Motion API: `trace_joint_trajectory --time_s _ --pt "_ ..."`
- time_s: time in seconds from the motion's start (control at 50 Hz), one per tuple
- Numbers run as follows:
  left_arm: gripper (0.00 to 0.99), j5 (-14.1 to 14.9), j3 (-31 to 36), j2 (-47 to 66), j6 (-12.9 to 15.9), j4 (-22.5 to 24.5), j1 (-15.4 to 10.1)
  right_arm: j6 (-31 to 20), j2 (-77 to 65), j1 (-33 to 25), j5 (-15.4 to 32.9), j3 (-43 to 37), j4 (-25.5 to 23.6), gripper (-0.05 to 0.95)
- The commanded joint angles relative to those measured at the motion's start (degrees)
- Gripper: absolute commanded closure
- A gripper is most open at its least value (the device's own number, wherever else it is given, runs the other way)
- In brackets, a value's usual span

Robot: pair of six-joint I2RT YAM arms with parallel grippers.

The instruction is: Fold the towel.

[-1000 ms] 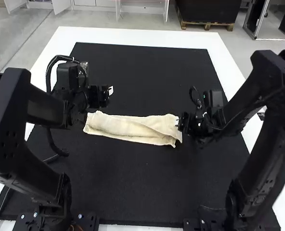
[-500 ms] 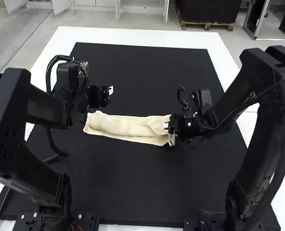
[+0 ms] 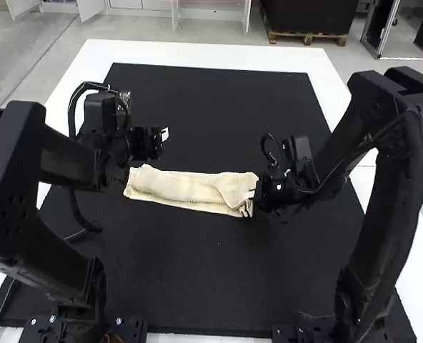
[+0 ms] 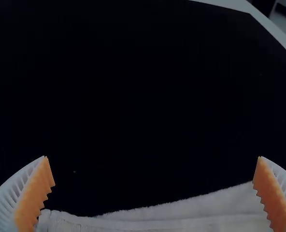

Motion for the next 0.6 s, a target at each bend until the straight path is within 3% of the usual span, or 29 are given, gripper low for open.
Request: trace_joint_trajectory --time_s 0.0,0.28,0.58 --pt "0.025 0.9 1.0 -1.1 -0.4 0.4 0.4 -0.4 -1.7 3.9 -0.1 3.6 -0.3 0.92" --pt "0.025 0.9 1.0 -1.1 -0.4 0.2 0.4 -0.7 -1.8 14.9 1.1 7.5 -2.1 0.92" --pt "0.026 1.7 0.0 -1.1 -0.5 -0.3 0.4 -0.5 0.0 18.7 1.2 13.8 -2.3 0.92"
